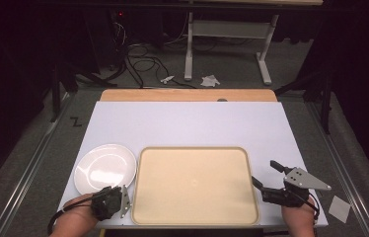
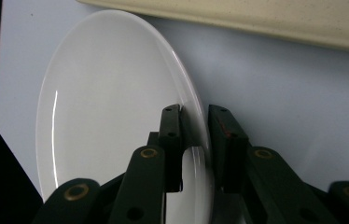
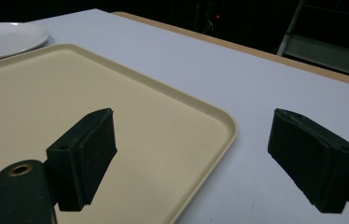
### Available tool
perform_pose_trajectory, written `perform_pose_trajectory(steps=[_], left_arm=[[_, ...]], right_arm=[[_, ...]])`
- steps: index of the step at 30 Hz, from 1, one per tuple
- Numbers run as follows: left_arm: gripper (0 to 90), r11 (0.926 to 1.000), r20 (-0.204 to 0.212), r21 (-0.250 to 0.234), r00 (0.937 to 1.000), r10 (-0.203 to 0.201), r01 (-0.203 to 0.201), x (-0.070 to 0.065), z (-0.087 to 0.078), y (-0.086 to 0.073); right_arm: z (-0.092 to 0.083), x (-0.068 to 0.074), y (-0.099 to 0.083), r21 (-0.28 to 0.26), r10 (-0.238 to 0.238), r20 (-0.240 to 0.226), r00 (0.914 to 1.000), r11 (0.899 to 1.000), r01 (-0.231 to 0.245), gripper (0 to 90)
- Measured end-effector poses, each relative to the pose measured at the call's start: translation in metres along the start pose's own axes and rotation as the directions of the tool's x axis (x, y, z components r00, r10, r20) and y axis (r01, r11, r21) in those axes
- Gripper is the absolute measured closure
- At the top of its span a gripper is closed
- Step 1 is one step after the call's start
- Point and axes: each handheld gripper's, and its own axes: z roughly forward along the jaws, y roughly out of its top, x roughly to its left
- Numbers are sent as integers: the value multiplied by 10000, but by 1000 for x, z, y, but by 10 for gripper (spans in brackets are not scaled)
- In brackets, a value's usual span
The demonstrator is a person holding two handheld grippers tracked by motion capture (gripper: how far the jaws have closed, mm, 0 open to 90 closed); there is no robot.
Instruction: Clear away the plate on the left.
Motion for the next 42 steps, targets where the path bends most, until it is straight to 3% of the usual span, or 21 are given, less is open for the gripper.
perform_pose_trajectory(steps=[3,4,6,11,12,20,28,42], left_arm=[[792,9995,-330,-279,9994,-137,128,2,-4,-2],[799,9939,-409,-852,9965,-730,693,-1,-2,-3],[812,9909,-564,-1077,9946,-875,811,0,-4,-5],[838,9924,-969,-1129,9935,-597,486,4,-10,-7],[848,9979,-1193,-639,9928,53,-130,7,-16,-6],[870,9945,-1743,-1036,9847,-3,-181,11,-20,-7],[866,9924,-2018,-1224,9793,-120,-131,13,-24,-9],[867,9849,-2680,-1691,9634,-86,-382,12,-36,-4]], right_arm=[[0,1,0,-7,4,-15,10000,10000,-4,161],[0,1,0,3,36,-35,10000,10000,-36,161],[1,1,0,-9,50,-47,10000,10000,-50,161],[0,0,0,-21,67,-15,10000,10000,-67,161],[0,0,0,-42,68,-18,10000,10000,-68,161],[-2,-1,0,-62,41,19,10000,10000,-41,161],[-2,0,0,-47,47,8,10000,10000,-47,161],[0,0,0,-4,-25,3,10000,10000,25,160]])
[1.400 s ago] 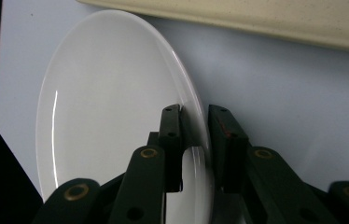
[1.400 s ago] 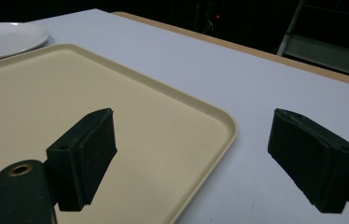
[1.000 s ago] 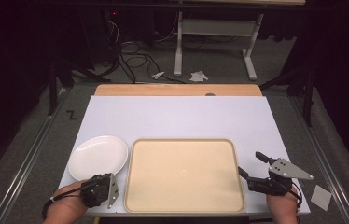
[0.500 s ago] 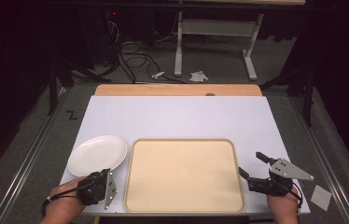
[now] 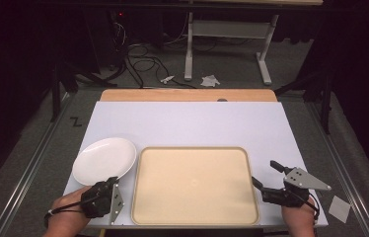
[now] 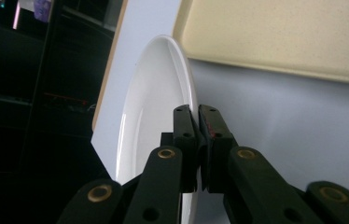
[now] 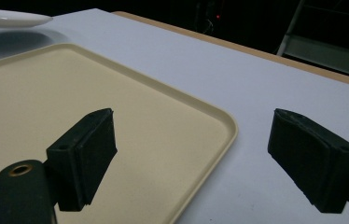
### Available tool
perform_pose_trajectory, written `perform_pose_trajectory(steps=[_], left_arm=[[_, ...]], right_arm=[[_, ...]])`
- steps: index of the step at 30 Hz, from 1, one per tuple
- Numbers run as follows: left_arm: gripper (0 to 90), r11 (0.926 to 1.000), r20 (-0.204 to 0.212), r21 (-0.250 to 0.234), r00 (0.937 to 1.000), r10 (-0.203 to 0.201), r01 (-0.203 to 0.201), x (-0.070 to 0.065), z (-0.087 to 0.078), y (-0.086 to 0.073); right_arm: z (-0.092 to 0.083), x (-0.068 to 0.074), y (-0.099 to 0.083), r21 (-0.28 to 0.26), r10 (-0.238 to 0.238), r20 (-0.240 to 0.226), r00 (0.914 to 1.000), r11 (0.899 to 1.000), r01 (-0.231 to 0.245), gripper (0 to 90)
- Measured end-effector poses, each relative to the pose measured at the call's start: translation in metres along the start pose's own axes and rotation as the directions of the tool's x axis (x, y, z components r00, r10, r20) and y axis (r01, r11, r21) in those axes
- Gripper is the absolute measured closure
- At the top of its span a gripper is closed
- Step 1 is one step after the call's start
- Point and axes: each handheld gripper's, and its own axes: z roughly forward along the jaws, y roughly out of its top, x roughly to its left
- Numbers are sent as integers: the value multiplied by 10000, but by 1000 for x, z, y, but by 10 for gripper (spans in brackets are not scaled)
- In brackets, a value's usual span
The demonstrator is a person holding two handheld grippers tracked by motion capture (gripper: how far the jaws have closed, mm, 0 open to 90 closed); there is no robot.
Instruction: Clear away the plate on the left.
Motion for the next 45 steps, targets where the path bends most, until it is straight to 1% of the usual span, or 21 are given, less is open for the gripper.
perform_pose_trajectory(steps=[4,7,9,10,14,16,22,24,28,30,31,33,36,37,38,39,40,41,42,43,45], left_arm=[[867,9998,-77,-171,9999,88,-89,0,-3,4],[867,9990,-109,-421,9999,124,-128,-1,-5,10],[866,9982,-135,-584,9998,134,-142,-1,-6,15],[867,9979,-133,-612,9997,212,-220,-1,-7,18],[866,9945,-85,-990,9994,323,-329,-3,-6,30],[866,9923,-35,-1144,9989,477,-478,-5,-5,38],[866,9824,164,-1672,9960,878,-838,-10,-2,59],[865,9794,182,-1763,9945,1028,-980,-11,1,65],[865,9736,277,-1966,9919,1240,-1163,-15,4,79],[866,9662,311,-2248,9901,1366,-1262,-18,5,89],[865,9642,267,-2311,9898,1401,-1302,-19,5,92],[866,9571,310,-2517,9873,1559,-1433,-22,5,101],[865,9452,441,-2880,9838,1736,-1538,-26,5,115],[865,9400,484,-3004,9817,1844,-1617,-28,4,120],[866,9329,517,-3163,9788,1982,-1722,-31,4,125],[865,9297,548,-3240,9776,2034,-1753,-33,4,128],[865,9236,603,-3389,9756,2112,-1790,-35,3,133],[866,9198,640,-3492,9748,2138,-1788,-37,3,136],[865,9138,668,-3646,9737,2176,-1792,-39,2,139],[865,9108,698,-3718,9730,2201,-1794,-40,1,142],[866,8973,781,-3986,9679,2390,-1894,-45,1,148]], right_arm=[[0,0,0,-10,10,8,10000,10000,-10,161],[0,-1,0,-17,34,41,10000,10000,-34,161],[-1,0,0,1,51,45,10000,10000,-51,161],[-1,0,0,10,78,40,10000,10000,-78,161],[0,0,-1,16,57,49,10000,10000,-57,161],[0,0,-1,29,62,59,10000,10000,-62,161],[0,0,-1,54,147,63,9999,9999,-147,161],[1,-1,-1,5,42,46,10000,10000,-42,161],[-1,-1,-1,-33,81,92,9999,10000,-81,161],[-1,-2,-1,-13,104,95,9999,9999,-104,161],[-1,-2,-2,-11,99,105,9999,10000,-99,161],[-2,-1,-1,-4,113,120,9999,9999,-113,161],[-2,-1,-2,-26,134,86,9999,9999,-134,161],[-1,-1,-2,-7,136,85,9999,9999,-136,161],[-1,-1,-2,27,166,99,9998,9999,-166,161],[-1,-1,-3,23,158,94,9998,9999,-158,161],[-1,-1,-3,15,150,99,9998,9999,-151,161],[-1,-2,-3,23,200,110,9997,9998,-201,161],[-1,-2,-3,42,226,119,9997,9997,-226,161],[-1,-2,-3,36,203,122,9997,9998,-204,161],[-2,-2,-4,42,242,126,9996,9997,-243,161]])
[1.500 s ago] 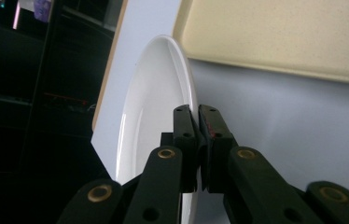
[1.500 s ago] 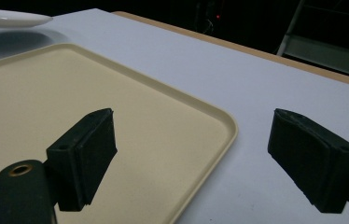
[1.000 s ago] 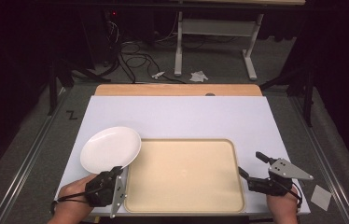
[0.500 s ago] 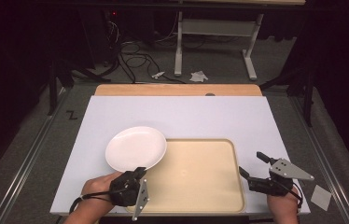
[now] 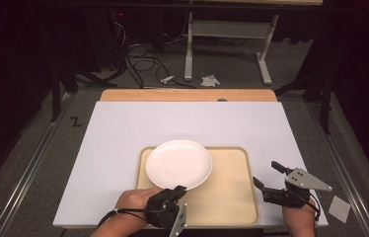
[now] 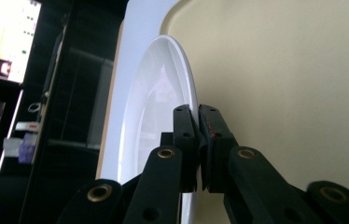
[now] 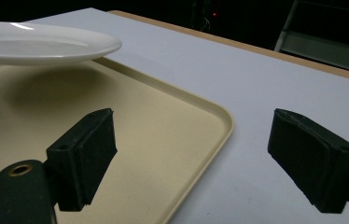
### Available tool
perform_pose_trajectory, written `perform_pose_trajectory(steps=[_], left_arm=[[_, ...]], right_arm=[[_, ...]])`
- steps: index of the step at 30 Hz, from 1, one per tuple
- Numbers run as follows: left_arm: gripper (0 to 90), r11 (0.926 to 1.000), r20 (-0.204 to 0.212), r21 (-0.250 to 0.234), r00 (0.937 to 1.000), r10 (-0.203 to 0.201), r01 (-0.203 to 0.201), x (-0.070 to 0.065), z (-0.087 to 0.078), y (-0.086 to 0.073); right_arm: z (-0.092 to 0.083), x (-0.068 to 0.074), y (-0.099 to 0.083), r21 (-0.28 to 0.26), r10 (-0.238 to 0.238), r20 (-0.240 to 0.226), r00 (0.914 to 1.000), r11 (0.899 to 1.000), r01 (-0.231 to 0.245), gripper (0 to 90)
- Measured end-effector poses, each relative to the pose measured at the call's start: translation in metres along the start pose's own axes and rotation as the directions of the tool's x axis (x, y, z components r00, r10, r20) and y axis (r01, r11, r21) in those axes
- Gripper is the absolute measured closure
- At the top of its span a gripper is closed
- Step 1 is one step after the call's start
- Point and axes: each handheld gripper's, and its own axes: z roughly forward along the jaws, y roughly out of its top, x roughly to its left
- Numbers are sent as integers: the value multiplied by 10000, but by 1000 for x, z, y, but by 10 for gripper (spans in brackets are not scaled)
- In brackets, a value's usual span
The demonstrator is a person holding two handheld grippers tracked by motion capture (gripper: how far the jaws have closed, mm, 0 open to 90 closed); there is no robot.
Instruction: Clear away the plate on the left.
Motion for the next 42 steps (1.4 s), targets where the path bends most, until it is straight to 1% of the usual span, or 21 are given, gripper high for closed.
perform_pose_trajectory(steps=[4,7,9,16,17,18,20,22,24,27,28,30,34,36,40,42], left_arm=[[865,9995,258,-184,9993,268,-263,-6,5,9],[865,9991,400,-205,9985,385,-377,-10,11,13],[865,9990,457,-272,9983,363,-350,-12,15,14],[862,9990,733,-155,9964,436,-425,-18,28,13],[862,9990,813,-145,9958,427,-416,-18,29,13],[862,9990,815,-142,9957,435,-425,-19,31,13],[864,9988,813,-147,9956,469,-458,-20,33,13],[865,9990,886,-192,9952,421,-405,-20,33,13],[867,9994,1011,-190,9944,317,-300,-20,34,12],[869,9991,1114,-186,9929,410,-392,-23,35,11],[868,9991,1201,-201,9920,386,-365,-23,36,10],[867,9995,1330,-311,9910,145,-104,-22,37,8],[860,9994,1519,-312,9883,-88,137,-21,37,6],[854,9993,1661,-283,9859,-198,248,-22,38,6],[835,9989,1957,-150,9798,-416,454,-26,42,5],[827,9988,2100,-96,9767,-446,477,-28,43,4]], right_arm=[[0,0,0,12,27,3,10000,10000,-27,161],[0,0,0,-1,0,-3,10000,10000,0,161],[-1,0,0,20,34,7,10000,10000,-34,161],[-1,0,0,20,39,2,10000,10000,-39,161],[-1,0,0,20,40,-9,10000,10000,-40,161],[-1,0,0,-8,-21,-19,10000,10000,21,161],[0,0,0,0,-2,-36,10000,10000,2,160],[-1,1,0,25,42,-8,10000,10000,-42,161],[-2,0,0,-52,-93,-23,10000,9999,93,161],[-2,0,0,-48,-59,12,10000,10000,59,161],[-2,0,0,-49,-54,14,10000,10000,54,161],[-2,0,0,-36,-54,20,10000,10000,54,161],[-3,2,0,-6,19,12,10000,10000,-19,161],[-2,1,0,-32,-95,-13,10000,9999,95,161],[-2,1,0,-57,-71,-26,10000,10000,71,161],[-3,1,0,-19,-29,1,10000,10000,29,161]])
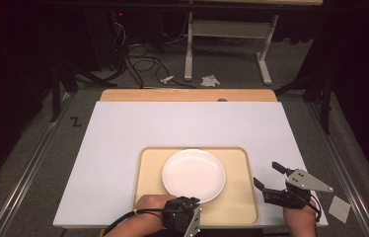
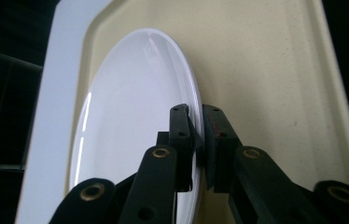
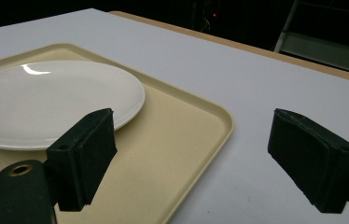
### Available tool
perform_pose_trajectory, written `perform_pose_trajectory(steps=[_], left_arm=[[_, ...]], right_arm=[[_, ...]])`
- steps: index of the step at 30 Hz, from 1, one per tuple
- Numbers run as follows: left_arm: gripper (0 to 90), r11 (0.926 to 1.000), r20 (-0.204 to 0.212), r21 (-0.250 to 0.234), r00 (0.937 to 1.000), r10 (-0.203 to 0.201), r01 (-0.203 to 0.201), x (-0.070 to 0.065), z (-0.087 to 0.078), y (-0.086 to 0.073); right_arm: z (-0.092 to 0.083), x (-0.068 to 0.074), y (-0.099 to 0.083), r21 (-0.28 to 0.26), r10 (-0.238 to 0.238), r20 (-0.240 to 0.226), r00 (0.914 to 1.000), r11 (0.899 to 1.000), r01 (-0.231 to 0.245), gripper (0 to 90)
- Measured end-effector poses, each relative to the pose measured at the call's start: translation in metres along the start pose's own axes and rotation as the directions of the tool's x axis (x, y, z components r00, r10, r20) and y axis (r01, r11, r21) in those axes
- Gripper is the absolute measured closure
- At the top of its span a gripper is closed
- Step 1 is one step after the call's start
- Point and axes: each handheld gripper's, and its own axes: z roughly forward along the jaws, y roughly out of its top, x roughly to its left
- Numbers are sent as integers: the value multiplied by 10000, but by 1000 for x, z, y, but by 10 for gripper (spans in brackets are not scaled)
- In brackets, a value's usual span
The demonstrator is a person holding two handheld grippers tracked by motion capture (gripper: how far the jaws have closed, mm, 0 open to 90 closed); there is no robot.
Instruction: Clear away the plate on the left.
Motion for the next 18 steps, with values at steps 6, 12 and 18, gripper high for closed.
perform_pose_trajectory(steps=[6,12,18], left_arm=[[812,9998,290,-2,9994,-189,189,-3,2,0],[799,9993,547,13,9978,-385,385,-3,2,-2],[783,9982,848,123,9946,-593,585,-2,4,-3]], right_arm=[[0,0,0,-14,-5,-31,10000,10000,5,161],[0,0,0,-16,-19,-71,10000,10000,19,161],[0,0,0,-13,-9,-91,10000,10000,9,161]])
